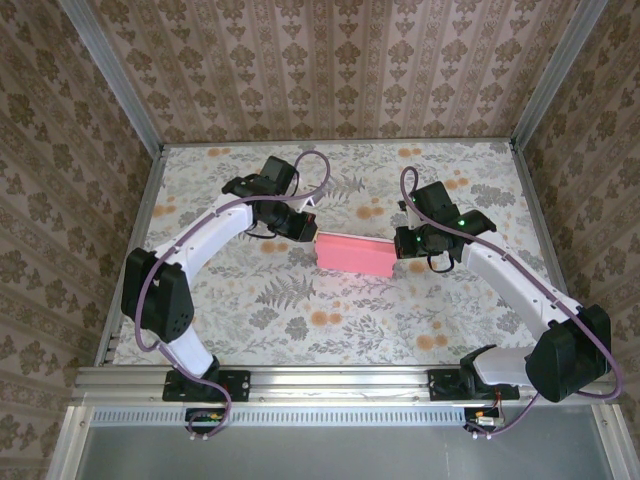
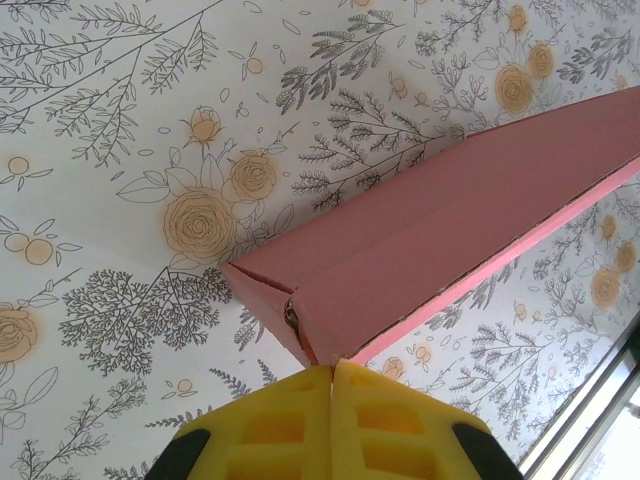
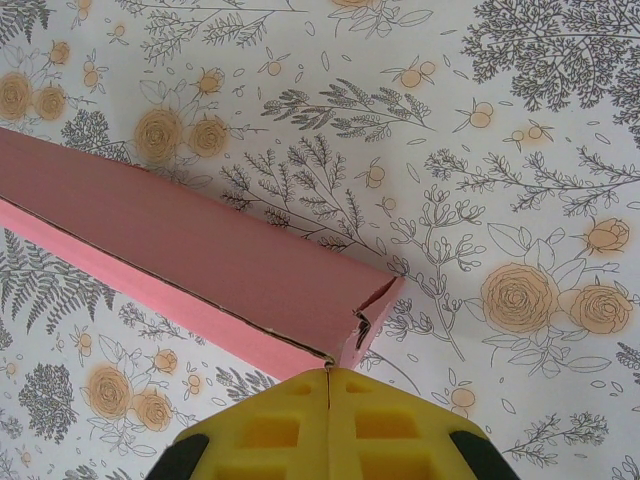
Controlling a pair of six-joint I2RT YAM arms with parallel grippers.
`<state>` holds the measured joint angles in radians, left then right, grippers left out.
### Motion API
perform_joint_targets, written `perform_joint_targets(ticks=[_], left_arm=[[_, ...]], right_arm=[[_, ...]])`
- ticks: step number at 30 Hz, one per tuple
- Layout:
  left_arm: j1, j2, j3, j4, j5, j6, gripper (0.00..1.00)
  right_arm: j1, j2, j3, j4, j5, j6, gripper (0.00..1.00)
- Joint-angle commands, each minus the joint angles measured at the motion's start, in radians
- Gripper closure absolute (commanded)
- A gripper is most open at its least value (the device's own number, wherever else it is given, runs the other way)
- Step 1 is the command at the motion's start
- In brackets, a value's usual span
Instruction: Fold the paper box
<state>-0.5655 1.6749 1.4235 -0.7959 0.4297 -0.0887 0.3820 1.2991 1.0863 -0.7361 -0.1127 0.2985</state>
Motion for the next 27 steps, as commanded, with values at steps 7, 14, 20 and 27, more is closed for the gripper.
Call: perform_joint_targets(ticks=[7, 14, 20, 27], left_arm=[[-0.014, 0.006, 0.036, -0.058, -0.025, 0.009, 0.98], [-0.035, 0.018, 0.028, -0.06, -0.046, 0.011, 0.99], [-0.04, 0.018, 0.026, -0.074, -0.071, 0.019, 1.0], [-0.045, 0.01, 0.013, -0.064, -0.062, 0.011, 1.0]], right_arm=[[-0.002, -0.006, 0.006, 0.013, -0.024, 0.024, 0.95], [-0.003, -0.002, -0.002, 0.041, -0.068, 0.053, 0.96], [-0.003, 0.004, -0.018, 0.038, -0.046, 0.057, 0.96], [-0.003, -0.001, -0.05, 0.056, -0.055, 0.074, 0.96]])
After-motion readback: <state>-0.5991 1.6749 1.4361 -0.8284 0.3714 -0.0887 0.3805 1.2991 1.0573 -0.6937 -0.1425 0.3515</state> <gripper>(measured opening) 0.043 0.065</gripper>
